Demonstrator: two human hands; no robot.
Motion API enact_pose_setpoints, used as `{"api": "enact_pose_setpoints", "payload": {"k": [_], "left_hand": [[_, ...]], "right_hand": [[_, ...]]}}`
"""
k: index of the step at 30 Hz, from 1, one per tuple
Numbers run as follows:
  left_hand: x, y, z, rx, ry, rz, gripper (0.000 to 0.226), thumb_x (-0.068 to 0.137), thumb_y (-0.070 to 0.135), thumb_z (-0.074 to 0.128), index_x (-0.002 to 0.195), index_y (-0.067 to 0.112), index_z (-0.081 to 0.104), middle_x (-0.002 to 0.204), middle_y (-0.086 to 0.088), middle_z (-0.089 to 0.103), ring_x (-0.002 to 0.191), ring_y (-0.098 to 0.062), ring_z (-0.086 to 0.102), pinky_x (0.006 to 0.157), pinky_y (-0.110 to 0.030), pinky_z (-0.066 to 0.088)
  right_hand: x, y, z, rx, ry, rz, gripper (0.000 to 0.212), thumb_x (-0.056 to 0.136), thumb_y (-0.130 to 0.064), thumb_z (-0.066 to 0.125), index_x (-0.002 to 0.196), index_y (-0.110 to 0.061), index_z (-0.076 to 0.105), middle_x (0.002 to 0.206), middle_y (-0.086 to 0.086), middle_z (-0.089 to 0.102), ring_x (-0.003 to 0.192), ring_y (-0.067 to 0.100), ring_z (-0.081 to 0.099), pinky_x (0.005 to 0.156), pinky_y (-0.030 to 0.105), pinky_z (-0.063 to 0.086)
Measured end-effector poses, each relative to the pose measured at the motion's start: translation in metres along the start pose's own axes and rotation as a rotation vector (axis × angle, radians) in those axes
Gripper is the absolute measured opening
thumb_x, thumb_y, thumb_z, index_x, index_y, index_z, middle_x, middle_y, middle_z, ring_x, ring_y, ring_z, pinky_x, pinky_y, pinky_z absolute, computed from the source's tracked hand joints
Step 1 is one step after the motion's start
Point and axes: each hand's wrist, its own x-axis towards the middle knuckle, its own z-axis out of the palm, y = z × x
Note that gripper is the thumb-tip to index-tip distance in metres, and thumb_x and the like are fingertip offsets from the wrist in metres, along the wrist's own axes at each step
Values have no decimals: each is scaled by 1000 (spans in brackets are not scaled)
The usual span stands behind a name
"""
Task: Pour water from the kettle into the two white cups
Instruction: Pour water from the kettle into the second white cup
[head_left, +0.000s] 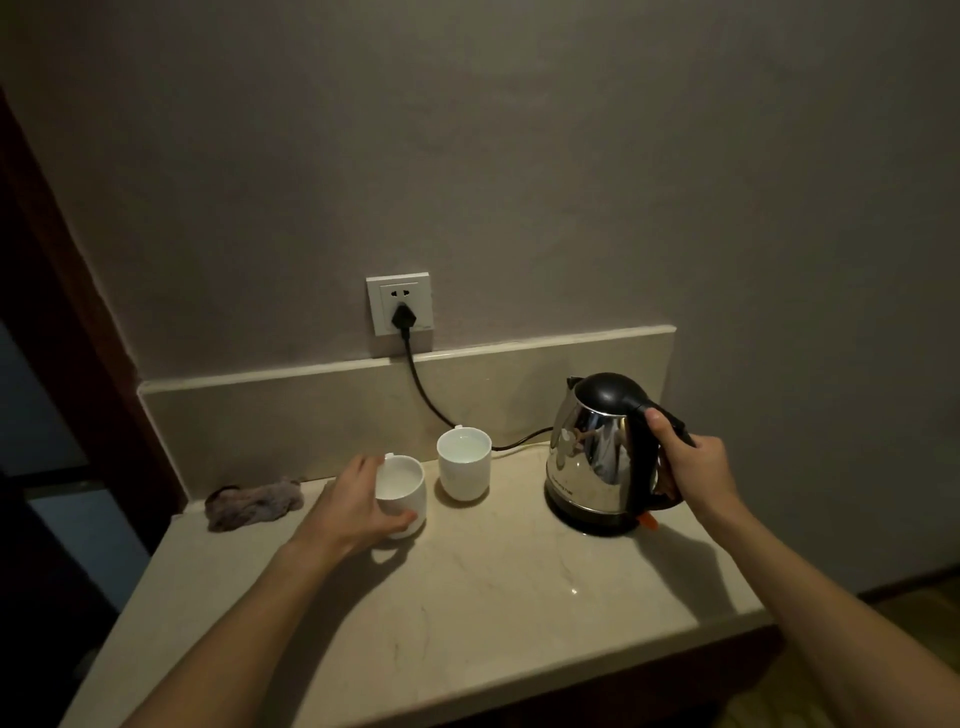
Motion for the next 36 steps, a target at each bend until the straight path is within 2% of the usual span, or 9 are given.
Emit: {"api": "enact_pose_setpoints", "payload": {"k": [4,15,24,29,36], "left_hand": [[-21,16,7,-23,-3,29,90,65,60,80,140,23,48,127,1,55,113,-25,57,92,-36,49],[-52,56,33,-76,6,127,90,67,62,78,144,28,44,126,6,53,110,-20,60,91,-36,51],[-51,56,36,-88,5,122,90,66,63,79,142,28,44,126,7,52,110,-19,59,91,-36,51],[-50,56,32,-72,-21,128,93,64,67,74,142,27,43,123,7,50,109,-19,59,91,-37,51],[-52,59,32,-91,-21,123,90,65,61,74,141,24,44,120,5,48,107,-21,59,91,-38,51]], "right_hand": [[-4,-3,0,15,0,2,56,87,-56,65,66,-4,64,51,3,53,51,20,53,53,32,45],[-9,-8,1,32,-7,39,50,89,-53,65,67,-8,65,57,2,57,59,20,55,58,32,45],[-7,-10,-1,12,-20,72,52,88,-55,65,67,-8,61,60,5,56,60,20,53,60,31,44],[-6,-15,6,51,42,80,49,87,-53,68,63,-11,59,61,4,59,62,20,54,62,31,44],[0,-22,6,76,86,59,51,83,-57,69,65,-10,60,60,5,57,62,21,54,71,39,48]]}}
